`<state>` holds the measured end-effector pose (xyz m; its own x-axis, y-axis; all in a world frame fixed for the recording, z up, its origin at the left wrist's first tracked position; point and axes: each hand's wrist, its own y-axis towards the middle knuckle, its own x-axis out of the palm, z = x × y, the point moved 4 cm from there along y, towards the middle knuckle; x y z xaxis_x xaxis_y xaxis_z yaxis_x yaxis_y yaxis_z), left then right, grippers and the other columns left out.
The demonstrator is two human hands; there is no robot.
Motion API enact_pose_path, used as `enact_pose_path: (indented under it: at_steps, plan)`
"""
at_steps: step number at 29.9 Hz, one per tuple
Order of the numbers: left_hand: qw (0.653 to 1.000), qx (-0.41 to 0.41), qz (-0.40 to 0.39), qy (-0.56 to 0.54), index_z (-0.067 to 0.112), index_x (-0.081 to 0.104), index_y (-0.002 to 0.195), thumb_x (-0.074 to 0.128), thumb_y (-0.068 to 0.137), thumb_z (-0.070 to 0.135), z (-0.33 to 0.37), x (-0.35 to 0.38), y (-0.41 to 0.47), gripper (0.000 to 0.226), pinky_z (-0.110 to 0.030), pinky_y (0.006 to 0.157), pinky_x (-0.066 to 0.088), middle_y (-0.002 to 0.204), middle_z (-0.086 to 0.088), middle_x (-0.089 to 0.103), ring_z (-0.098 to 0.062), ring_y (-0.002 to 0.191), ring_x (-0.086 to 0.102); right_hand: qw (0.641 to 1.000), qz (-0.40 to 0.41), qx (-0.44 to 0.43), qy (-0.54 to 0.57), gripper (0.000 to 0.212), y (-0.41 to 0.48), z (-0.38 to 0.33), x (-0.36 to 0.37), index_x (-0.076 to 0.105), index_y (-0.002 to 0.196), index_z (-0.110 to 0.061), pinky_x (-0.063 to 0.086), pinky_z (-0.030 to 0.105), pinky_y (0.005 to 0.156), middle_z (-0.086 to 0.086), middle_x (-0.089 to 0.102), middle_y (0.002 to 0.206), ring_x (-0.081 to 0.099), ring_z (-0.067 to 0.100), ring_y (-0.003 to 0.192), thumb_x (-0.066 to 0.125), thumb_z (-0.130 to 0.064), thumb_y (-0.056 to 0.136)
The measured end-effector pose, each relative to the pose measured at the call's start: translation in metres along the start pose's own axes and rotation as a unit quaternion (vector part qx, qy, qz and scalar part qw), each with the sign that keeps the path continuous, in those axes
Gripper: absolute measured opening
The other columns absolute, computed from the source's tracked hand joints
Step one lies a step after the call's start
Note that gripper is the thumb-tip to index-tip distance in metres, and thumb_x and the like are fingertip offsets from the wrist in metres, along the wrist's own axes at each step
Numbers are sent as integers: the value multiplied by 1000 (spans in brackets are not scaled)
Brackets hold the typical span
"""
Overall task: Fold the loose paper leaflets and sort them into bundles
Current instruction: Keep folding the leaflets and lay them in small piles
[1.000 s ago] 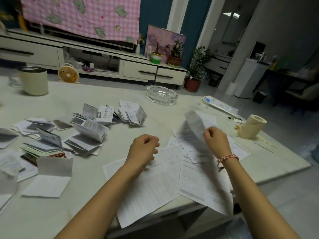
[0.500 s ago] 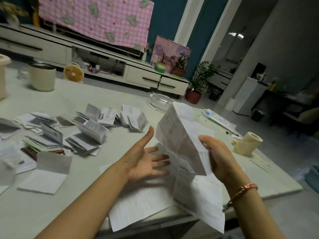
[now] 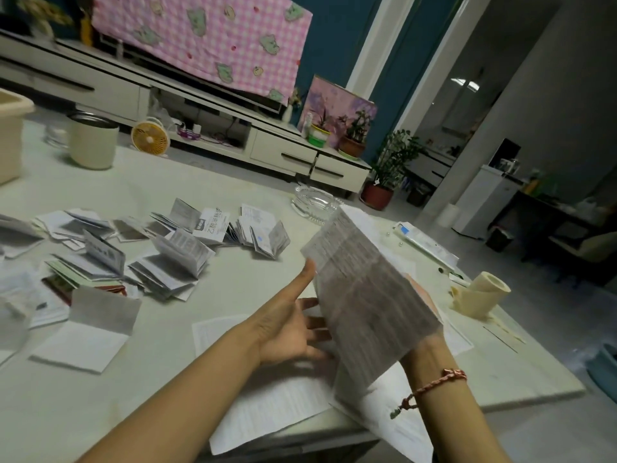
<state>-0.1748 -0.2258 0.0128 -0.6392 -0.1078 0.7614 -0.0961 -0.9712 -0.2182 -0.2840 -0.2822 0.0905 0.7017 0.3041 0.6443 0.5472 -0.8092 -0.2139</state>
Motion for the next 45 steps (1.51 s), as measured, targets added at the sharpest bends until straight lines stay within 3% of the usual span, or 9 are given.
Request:
enact_pose_path:
  at_steps: [3, 9, 14, 21, 24, 27, 33, 40, 45]
  plan:
    - [997, 23, -50, -48, 3, 47, 129, 86, 30, 61, 7, 5, -4, 121, -53, 85, 50, 118, -20, 61, -36, 110, 59, 994, -17, 4, -103, 21, 8, 11, 0, 48, 55, -14, 44, 26, 50, 2, 48, 57, 50, 14, 50, 65, -13, 67]
    - [988, 104, -73, -83, 3, 67, 110, 87, 48, 42, 21, 9, -13, 75, -47, 84, 54, 113, -20, 65, -33, 102, 65, 930, -3, -56, -362, 35, 26, 26, -4, 61, 71, -17, 47, 33, 71, 5, 62, 78, 61, 20, 75, 45, -37, 95]
    - [994, 89, 11, -62, 4, 61, 100, 55, 77, 16, 32, -2, -20, 27, -41, 74, 56, 88, -17, 69, -28, 74, 70, 849, 57, -191, -489, 21, 19, 7, 4, 58, 92, -7, 49, 27, 66, 5, 62, 89, 61, 17, 79, 48, -24, 95]
    - [995, 92, 43, -17, 4, 59, 114, 40, 96, 13, 44, -13, -28, 27, -45, 94, 44, 111, -21, 65, -32, 100, 62, 822, 114, -210, -517, 23, 23, -32, -18, 55, 108, -11, 48, 22, 67, 11, 63, 100, 58, 14, 82, 57, -2, 87]
    - [993, 71, 47, 86, 5, 61, 109, 43, 95, 14, 43, -11, -30, 24, -41, 86, 52, 99, -15, 70, -26, 88, 68, 786, 38, -293, -544, 25, 16, -39, -1, 53, 107, -22, 46, 19, 77, 2, 62, 108, 59, 12, 98, 60, -8, 87]
    - [975, 36, 37, 216, 6, 63, 99, 50, 91, 16, 40, -7, -38, 18, -32, 77, 56, 87, -8, 72, -19, 76, 69, 735, -79, -256, -623, 44, 13, -30, 18, 47, 122, -30, 42, 22, 92, -11, 56, 120, 53, 4, 110, 65, -34, 82]
    - [964, -18, 8, 267, 5, 68, 94, 58, 76, 23, 40, -9, -63, 27, -31, 73, 57, 88, -10, 72, -20, 74, 70, 791, -220, 29, -569, 32, 17, -9, 12, 65, 102, -4, 56, 33, 82, 12, 71, 103, 68, 27, 92, 72, -17, 73]
    - [991, 128, 15, -43, 4, 60, 120, 46, 80, 59, 63, -15, -65, 69, -49, 82, 51, 118, -17, 64, -31, 104, 65, 912, 1, -98, -398, 17, 39, -16, 4, 64, 97, -5, 57, 35, 75, 8, 73, 89, 69, 21, 80, 59, -20, 90]
    - [937, 219, 175, 208, 5, 65, 107, 64, 80, 13, 57, -13, -60, 28, -32, 86, 54, 107, -12, 70, -22, 97, 68, 912, 44, -110, -392, 17, 38, -9, 3, 61, 99, -8, 55, 32, 70, 5, 71, 93, 68, 17, 80, 58, -23, 91]
